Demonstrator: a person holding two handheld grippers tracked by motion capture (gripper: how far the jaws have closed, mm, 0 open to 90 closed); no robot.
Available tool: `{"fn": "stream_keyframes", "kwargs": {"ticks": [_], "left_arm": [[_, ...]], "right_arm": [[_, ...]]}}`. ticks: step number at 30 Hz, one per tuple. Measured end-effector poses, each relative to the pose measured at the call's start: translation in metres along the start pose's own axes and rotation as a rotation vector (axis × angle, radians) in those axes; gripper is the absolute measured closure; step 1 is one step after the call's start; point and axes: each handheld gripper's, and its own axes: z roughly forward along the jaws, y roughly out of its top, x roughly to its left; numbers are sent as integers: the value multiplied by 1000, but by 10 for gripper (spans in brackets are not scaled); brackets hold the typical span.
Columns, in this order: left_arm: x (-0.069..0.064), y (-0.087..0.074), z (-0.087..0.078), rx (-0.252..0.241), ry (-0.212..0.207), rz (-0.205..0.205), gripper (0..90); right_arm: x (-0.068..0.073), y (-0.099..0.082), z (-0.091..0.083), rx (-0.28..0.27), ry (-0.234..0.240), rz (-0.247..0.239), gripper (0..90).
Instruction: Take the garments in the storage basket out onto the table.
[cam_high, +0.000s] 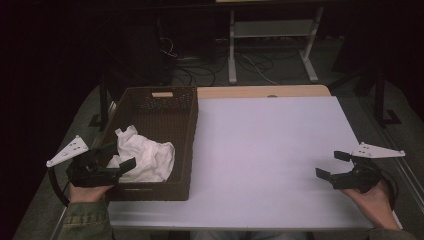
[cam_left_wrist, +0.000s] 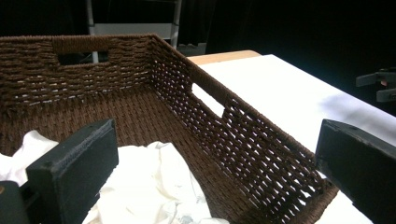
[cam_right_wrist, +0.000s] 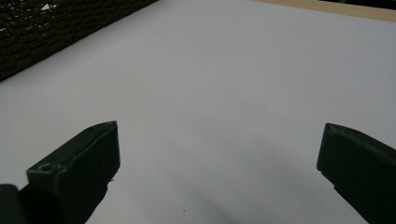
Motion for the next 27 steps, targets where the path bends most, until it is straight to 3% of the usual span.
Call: {"fn": "stream_keyframes", "kwargs": {"ticks": [20, 27], "left_arm": [[2, 27, 9, 153, 7, 97, 0], [6, 35, 12, 176, 6, 105, 0]], "right_arm": [[0, -2, 4, 35, -12, -2, 0], [0, -2, 4, 38, -12, -6, 0]]}}
